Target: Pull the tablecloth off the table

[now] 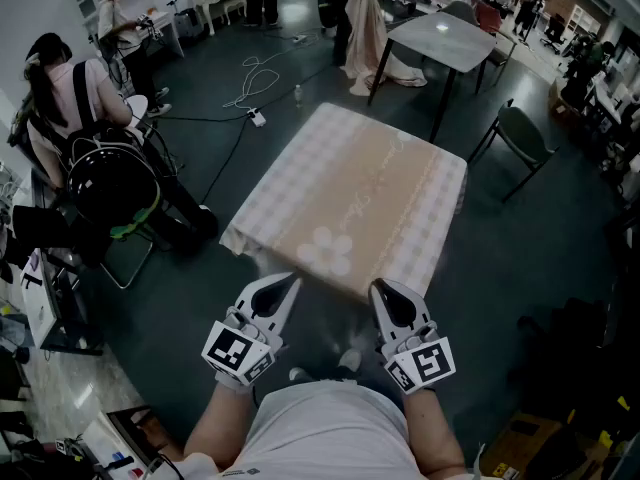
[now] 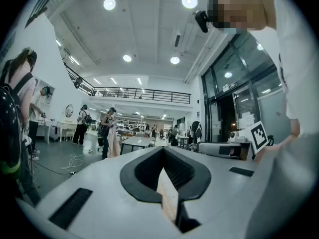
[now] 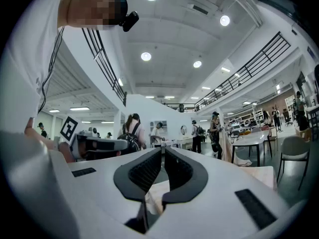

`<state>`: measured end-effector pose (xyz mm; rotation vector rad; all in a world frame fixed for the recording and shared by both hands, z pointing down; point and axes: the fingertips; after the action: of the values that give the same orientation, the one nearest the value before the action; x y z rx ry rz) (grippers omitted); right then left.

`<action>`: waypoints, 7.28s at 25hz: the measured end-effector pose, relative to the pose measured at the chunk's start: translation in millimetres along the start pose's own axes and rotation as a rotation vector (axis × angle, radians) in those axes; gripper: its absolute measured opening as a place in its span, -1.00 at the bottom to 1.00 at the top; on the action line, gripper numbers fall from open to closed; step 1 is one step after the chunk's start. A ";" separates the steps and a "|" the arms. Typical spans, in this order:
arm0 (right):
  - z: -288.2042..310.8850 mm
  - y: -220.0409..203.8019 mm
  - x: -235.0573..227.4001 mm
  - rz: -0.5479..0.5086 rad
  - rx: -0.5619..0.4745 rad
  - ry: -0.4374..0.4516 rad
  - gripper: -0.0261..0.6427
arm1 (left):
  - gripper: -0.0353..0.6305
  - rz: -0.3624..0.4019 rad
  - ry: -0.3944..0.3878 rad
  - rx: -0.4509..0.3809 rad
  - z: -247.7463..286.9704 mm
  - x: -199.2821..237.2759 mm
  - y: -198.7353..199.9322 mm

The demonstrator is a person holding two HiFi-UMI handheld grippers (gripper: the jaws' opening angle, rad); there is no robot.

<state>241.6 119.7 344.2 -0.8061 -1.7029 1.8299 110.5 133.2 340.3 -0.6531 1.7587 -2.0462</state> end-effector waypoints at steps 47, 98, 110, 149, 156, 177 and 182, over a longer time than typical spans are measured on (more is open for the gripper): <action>250.8 -27.9 -21.0 0.072 0.128 0.127 -0.80 | -0.86 -0.181 0.213 0.166 25.8 272.3 -68.7; 315.3 -96.4 -61.2 0.105 0.351 -0.131 -0.80 | -0.25 -0.646 0.015 0.765 82.9 416.3 -373.7; 314.7 -94.6 -63.9 0.099 0.331 -0.078 -0.80 | -0.85 -0.339 0.084 0.797 72.2 415.7 -331.1; 200.6 -59.8 -145.1 0.139 0.176 -0.416 -0.80 | -0.86 -0.057 -0.456 0.548 260.0 239.0 -132.6; 176.3 -61.7 -149.2 0.158 0.182 -0.478 -0.80 | -0.85 -0.054 -0.468 0.561 294.1 222.4 -164.9; 232.6 -73.7 -151.5 0.178 0.212 -0.312 -0.80 | -0.23 -0.145 -0.397 0.433 231.0 260.6 -150.1; 258.0 -82.3 -153.0 0.171 0.260 -0.236 -0.80 | -0.21 -0.181 -0.244 0.482 190.5 306.0 -176.8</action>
<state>159.7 -161.8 448.2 -0.6650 -1.5238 2.2844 -31.1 -163.7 570.5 -0.8800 1.0478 -2.2776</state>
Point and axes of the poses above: the fingertips, and each gripper's own axes: z forward along the fingers, x to its left, y out of its top, and after that the axes turned 5 degrees about x, right-handed
